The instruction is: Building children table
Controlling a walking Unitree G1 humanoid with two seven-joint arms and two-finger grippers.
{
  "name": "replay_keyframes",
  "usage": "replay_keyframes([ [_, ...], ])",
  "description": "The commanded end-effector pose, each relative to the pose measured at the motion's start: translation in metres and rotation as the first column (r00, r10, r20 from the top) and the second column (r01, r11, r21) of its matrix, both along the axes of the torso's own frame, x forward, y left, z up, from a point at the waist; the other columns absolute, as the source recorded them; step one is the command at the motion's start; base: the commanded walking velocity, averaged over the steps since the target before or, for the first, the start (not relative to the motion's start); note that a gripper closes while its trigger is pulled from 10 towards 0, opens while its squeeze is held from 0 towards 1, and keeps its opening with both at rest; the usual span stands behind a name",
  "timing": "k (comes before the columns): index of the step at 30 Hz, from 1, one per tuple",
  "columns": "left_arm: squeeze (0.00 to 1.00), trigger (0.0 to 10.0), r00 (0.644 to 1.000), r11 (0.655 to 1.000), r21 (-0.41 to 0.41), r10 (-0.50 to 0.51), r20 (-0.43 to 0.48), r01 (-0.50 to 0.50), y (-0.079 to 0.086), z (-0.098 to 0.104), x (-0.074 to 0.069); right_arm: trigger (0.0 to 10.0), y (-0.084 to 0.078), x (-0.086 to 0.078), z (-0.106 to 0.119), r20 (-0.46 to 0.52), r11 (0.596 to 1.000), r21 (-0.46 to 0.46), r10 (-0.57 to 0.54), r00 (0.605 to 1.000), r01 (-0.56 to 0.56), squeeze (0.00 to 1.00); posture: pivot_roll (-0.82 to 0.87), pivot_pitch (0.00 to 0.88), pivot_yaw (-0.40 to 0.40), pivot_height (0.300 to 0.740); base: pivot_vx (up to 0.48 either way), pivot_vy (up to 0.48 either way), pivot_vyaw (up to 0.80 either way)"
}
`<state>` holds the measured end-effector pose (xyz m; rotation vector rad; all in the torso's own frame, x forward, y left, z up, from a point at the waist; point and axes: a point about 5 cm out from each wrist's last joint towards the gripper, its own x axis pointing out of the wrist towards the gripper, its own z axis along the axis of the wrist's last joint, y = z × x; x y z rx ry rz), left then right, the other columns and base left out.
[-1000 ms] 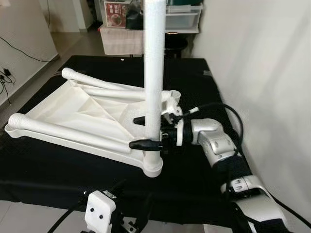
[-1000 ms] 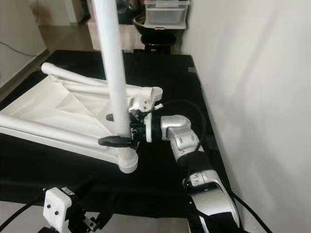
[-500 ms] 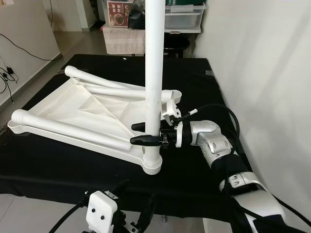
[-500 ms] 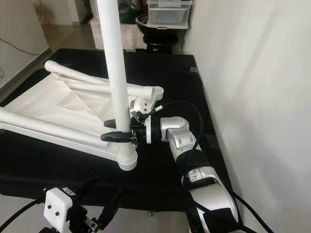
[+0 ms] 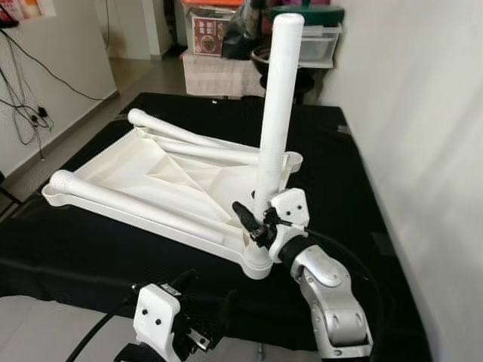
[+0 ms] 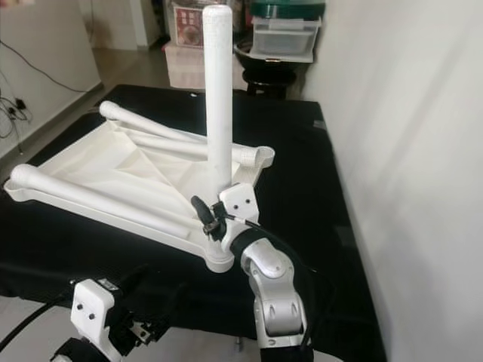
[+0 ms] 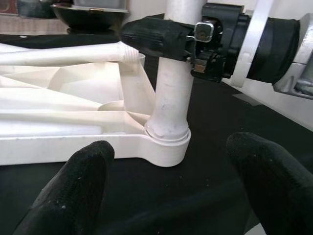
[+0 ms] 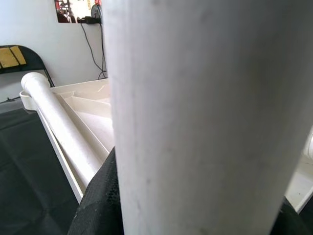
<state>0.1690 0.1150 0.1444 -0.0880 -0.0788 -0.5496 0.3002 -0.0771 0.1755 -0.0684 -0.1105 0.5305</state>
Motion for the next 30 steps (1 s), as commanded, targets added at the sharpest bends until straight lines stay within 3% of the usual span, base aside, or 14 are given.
replay_keyframes([
  [1, 0.0, 10.0, 1.0, 1.0, 0.009, 0.006, -0.002, -0.006, 0.001, -0.002, 0.0, 3.2, -0.002, 0.004, -0.02, -0.086, 0.997, -0.072, -0.026, 0.996, 0.02, 0.0, 0.03, 0.069, -0.049, 0.74, 0.0, 0.0, 0.0],
  [2, 0.0, 10.0, 1.0, 1.0, 0.009, 0.006, -0.002, -0.006, 0.001, -0.002, 0.0, 3.2, -0.002, 0.004, -0.02, -0.086, 0.997, -0.072, -0.026, 0.996, 0.02, 0.0, 0.03, 0.069, -0.049, 0.74, 0.0, 0.0, 0.0],
  [3, 0.0, 10.0, 1.0, 1.0, 0.009, 0.019, 0.002, -0.019, 0.002, -0.002, 0.0, 10.0, 0.003, 0.003, -0.018, -0.092, 0.997, -0.072, 0.028, 0.995, -0.034, 0.0, 0.03, 0.072, -0.048, 0.74, 0.0, 0.0, 0.0],
  [4, 0.0, 10.0, 1.0, 1.0, 0.009, 0.019, 0.002, -0.019, 0.002, -0.002, 0.0, 10.0, 0.003, 0.003, -0.018, -0.092, 0.997, -0.072, 0.028, 0.995, -0.034, 0.0, 0.03, 0.072, -0.048, 0.74, 0.0, 0.0, 0.0],
  [5, 0.0, 10.0, 1.0, 1.0, 0.008, 0.025, 0.005, -0.025, 0.003, -0.001, 0.0, 10.0, 0.006, 0.003, -0.013, -0.082, 0.988, -0.063, 0.138, 0.987, -0.143, 0.65, 0.04, 0.076, -0.049, 0.74, 0.0, 0.0, 0.0],
  [6, 0.0, 10.0, 1.0, 1.0, 0.008, 0.028, 0.006, -0.028, 0.003, -0.001, 0.0, 10.0, 0.007, 0.003, -0.009, -0.073, 0.975, -0.057, 0.211, 0.975, -0.215, 0.65, 0.04, 0.076, -0.049, 0.74, 0.0, 0.0, 0.0],
  [7, 0.0, 10.0, 1.0, 1.0, 0.007, 0.025, 0.006, -0.025, 0.003, 0.0, 0.0, 10.0, 0.007, 0.004, -0.004, -0.069, 0.948, -0.055, 0.31, 0.948, -0.313, 1.0, 0.05, 0.082, -0.05, 0.74, 0.0, 0.0, 0.0],
  [9, 0.0, 10.0, 1.0, 1.0, 0.006, 0.022, 0.006, -0.022, 0.002, 0.0, -0.001, 10.0, 0.007, 0.004, 0.0, -0.07, 0.927, -0.058, 0.365, 0.928, -0.37, 1.0, 0.05, 0.084, -0.051, 0.74, 0.0, 0.0, 0.0],
  [12, 0.0, 10.0, 1.0, 1.0, 0.002, 0.013, 0.006, -0.013, 0.0, 0.002, -0.004, 10.0, 0.002, 0.01, 0.02, -0.054, 0.84, -0.109, 0.529, 0.847, -0.531, 1.0, 0.06, 0.106, -0.056, 0.74, 0.0, 0.0, 0.0],
  [13, 0.0, 10.0, 1.0, 1.0, 0.001, 0.011, 0.006, -0.011, 0.0, 0.002, -0.005, 10.0, 0.002, 0.011, 0.022, -0.053, 0.825, -0.116, 0.551, 0.833, -0.553, 0.0, 0.06, 0.106, -0.056, 0.74, 0.0, 0.0, 0.0],
  [16, 0.0, 10.0, 1.0, 1.0, -0.002, 0.008, 0.006, -0.008, -0.002, 0.003, -0.007, 10.0, 0.001, 0.019, 0.021, -0.08, 0.779, -0.171, 0.6, 0.796, -0.604, 0.0, 0.06, 0.118, -0.058, 0.74, 0.0, 0.0, 0.0],
  [18, 0.0, 10.0, 1.0, 1.0, -0.005, 0.006, 0.002, -0.006, -0.004, 0.005, -0.012, 10.0, 0.002, 0.028, 0.02, -0.141, 0.675, -0.22, 0.692, 0.708, -0.704, 0.0, 0.09, 0.148, -0.064, 0.74, 0.0, 0.0, 0.0],
  [24, 0.0, 10.0, 1.0, 1.0, -0.009, 0.007, -0.018, -0.007, -0.006, 0.007, -0.021, 10.0, 0.013, 0.049, 0.031, -0.173, 0.61, -0.157, 0.757, 0.63, -0.777, 0.0, 0.12, 0.182, -0.07, 0.74, 0.0, 0.0, 0.0],
  [30, 0.0, 10.0, 0.999, 1.0, -0.008, 0.008, -0.035, -0.008, -0.006, 0.009, -0.03, 10.0, 0.019, 0.053, 0.045, -0.187, 0.486, -0.118, 0.846, 0.5, -0.866, 0.0, 0.13, 0.22, -0.065, 0.74, 0.0, 0.0, 0.0],
])
